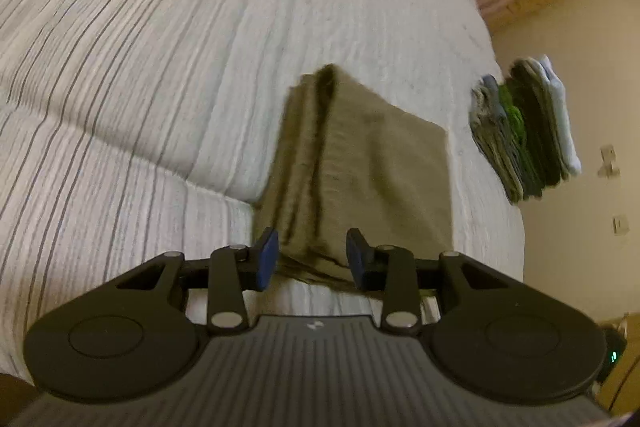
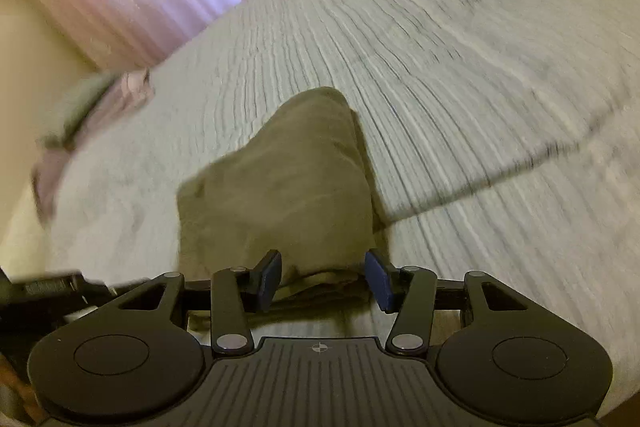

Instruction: Fold clothes

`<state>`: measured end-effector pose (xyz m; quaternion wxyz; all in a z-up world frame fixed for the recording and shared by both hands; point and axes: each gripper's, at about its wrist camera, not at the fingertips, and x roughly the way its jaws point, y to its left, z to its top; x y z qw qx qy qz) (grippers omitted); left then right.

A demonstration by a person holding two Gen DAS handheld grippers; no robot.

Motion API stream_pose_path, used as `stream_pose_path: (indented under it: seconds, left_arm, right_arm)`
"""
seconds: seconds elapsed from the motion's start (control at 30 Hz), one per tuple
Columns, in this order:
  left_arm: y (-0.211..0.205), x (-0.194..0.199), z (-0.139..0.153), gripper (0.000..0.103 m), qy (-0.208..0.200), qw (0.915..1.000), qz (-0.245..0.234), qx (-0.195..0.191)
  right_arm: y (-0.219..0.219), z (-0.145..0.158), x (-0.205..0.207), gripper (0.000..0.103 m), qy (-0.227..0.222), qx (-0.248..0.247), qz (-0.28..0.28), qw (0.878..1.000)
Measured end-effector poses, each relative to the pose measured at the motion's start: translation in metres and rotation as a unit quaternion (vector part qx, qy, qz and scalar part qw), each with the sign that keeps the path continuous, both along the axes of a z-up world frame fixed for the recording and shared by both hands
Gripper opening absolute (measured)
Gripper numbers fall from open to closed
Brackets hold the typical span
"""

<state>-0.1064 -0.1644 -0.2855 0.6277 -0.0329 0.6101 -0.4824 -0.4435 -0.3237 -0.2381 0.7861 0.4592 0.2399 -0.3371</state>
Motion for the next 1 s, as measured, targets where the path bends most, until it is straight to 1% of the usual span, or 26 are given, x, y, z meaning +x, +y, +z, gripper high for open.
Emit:
stream_pose_path:
  seconds: [0.1, 0.13, 0.27, 0.3, 0.33, 0.37, 0.4, 0.47, 0.57, 0.6, 0.63, 0.7, 0.73, 0.83, 0.93, 0.97, 1.0]
  left_arm:
    - [-0.005, -0.003, -0.008, 0.031, 0.033, 0.9994, 0.010, -0.002]
    - [-0.008, -0.004, -0.011, 0.030, 0.034, 0.9993, 0.013, 0.001]
    - [-0.012, -0.009, -0.018, 0.023, 0.011, 0.9998, 0.013, 0.012]
    - [-0.011, -0.008, -0.020, 0.019, 0.009, 0.9998, 0.014, 0.013]
    - [-0.010, -0.007, -0.022, 0.012, 0.010, 0.9997, 0.015, 0.015]
    - [-0.009, -0.006, -0.023, 0.007, 0.010, 0.9997, 0.016, 0.018]
    - [-0.006, -0.004, -0.024, 0.004, 0.013, 0.9996, 0.018, 0.020]
    - [-0.002, 0.001, -0.024, 0.004, 0.026, 0.9992, 0.025, 0.017]
    - [-0.001, 0.003, -0.022, 0.005, 0.027, 0.9993, 0.020, 0.019]
    - [-0.002, 0.002, -0.021, 0.007, 0.026, 0.9993, 0.019, 0.021]
    - [-0.004, 0.001, -0.022, 0.012, 0.027, 0.9992, 0.016, 0.024]
    - [-0.009, -0.001, -0.025, 0.018, 0.030, 0.9989, 0.017, 0.032]
    - [-0.012, -0.002, -0.027, 0.019, 0.033, 0.9986, 0.019, 0.036]
    - [-0.013, -0.002, -0.029, 0.019, 0.036, 0.9982, 0.024, 0.041]
    - [-0.007, -0.001, -0.031, 0.020, 0.044, 0.9980, 0.026, 0.037]
    - [-0.006, 0.000, -0.032, 0.019, 0.047, 0.9980, 0.026, 0.035]
    - [-0.006, 0.000, -0.033, 0.016, 0.048, 0.9979, 0.028, 0.032]
  right_arm:
    - [-0.006, -0.004, -0.017, 0.051, -0.037, 0.049, -0.043, 0.997]
    - [-0.007, -0.005, -0.021, 0.051, -0.046, 0.062, -0.052, 0.996]
    - [-0.012, -0.010, -0.023, 0.051, -0.057, 0.078, -0.058, 0.994]
    - [-0.012, -0.011, -0.022, 0.051, -0.058, 0.079, -0.057, 0.994]
    - [-0.012, -0.013, -0.021, 0.051, -0.058, 0.082, -0.056, 0.993]
    - [-0.013, -0.015, -0.020, 0.051, -0.060, 0.085, -0.056, 0.993]
    - [-0.013, -0.017, -0.019, 0.051, -0.061, 0.087, -0.057, 0.993]
    - [-0.015, -0.019, -0.017, 0.051, -0.063, 0.090, -0.060, 0.992]
    - [-0.016, -0.020, -0.016, 0.051, -0.059, 0.089, -0.058, 0.993]
    - [-0.016, -0.021, -0.016, 0.051, -0.058, 0.090, -0.058, 0.993]
    - [-0.017, -0.022, -0.016, 0.051, -0.058, 0.091, -0.058, 0.993]
    - [-0.017, -0.024, -0.016, 0.051, -0.057, 0.093, -0.059, 0.992]
    - [-0.018, -0.025, -0.016, 0.051, -0.056, 0.094, -0.059, 0.992]
    - [-0.018, -0.027, -0.016, 0.051, -0.054, 0.095, -0.060, 0.992]
    - [-0.019, -0.029, -0.016, 0.051, -0.053, 0.096, -0.061, 0.992]
    - [-0.019, -0.029, -0.016, 0.051, -0.053, 0.096, -0.061, 0.992]
    - [-0.019, -0.030, -0.016, 0.051, -0.052, 0.096, -0.062, 0.992]
